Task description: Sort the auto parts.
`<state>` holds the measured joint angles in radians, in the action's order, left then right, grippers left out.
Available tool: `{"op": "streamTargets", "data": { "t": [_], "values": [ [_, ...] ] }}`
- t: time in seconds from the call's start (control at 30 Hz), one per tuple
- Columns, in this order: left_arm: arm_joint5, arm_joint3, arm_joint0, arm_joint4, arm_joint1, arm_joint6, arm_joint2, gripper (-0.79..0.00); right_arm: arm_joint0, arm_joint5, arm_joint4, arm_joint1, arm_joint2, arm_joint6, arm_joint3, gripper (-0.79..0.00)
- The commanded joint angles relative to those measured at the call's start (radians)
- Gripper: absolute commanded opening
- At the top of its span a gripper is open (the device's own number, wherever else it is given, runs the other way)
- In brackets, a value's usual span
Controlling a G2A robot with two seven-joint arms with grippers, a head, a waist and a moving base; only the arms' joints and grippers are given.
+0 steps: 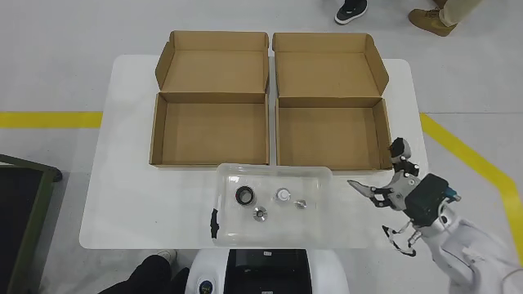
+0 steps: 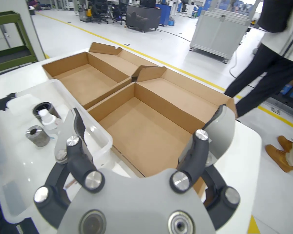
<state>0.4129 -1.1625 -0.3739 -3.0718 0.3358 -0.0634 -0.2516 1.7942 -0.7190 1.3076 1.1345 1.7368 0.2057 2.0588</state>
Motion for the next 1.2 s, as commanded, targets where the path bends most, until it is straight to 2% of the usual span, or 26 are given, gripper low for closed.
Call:
{"op": "streamTargets", "data": {
  "t": [0.0, 0.23, 0.4, 0.47, 0.7, 1.17],
  "values": [
    [0.0, 0.0, 0.0, 0.0, 0.0, 0.0, 0.0, 0.0, -0.02, -0.027, 0.041, -0.004, -0.011, -0.038, 0.008, 0.0],
    [0.0, 0.0, 0.0, 0.0, 0.0, 0.0, 0.0, 0.0, -0.103, -0.176, 0.101, -0.015, -0.117, -0.147, 0.035, 0.0],
    [0.0, 0.0, 0.0, 0.0, 0.0, 0.0, 0.0, 0.0, -0.162, -0.235, 0.189, -0.022, -0.203, -0.239, 0.055, 0.0],
    [0.0, 0.0, 0.0, 0.0, 0.0, 0.0, 0.0, 0.0, -0.178, -0.264, 0.23, -0.024, -0.244, -0.31, 0.051, 0.0],
    [0.0, 0.0, 0.0, 0.0, 0.0, 0.0, 0.0, 0.0, -0.245, -0.259, 0.25, -0.023, -0.351, -0.38, 0.026, 0.0],
    [0.0, 0.0, 0.0, 0.0, 0.0, 0.0, 0.0, 0.0, -0.316, -0.271, 0.232, -0.025, -0.476, -0.438, -0.041, 0.0]
  ]
}}
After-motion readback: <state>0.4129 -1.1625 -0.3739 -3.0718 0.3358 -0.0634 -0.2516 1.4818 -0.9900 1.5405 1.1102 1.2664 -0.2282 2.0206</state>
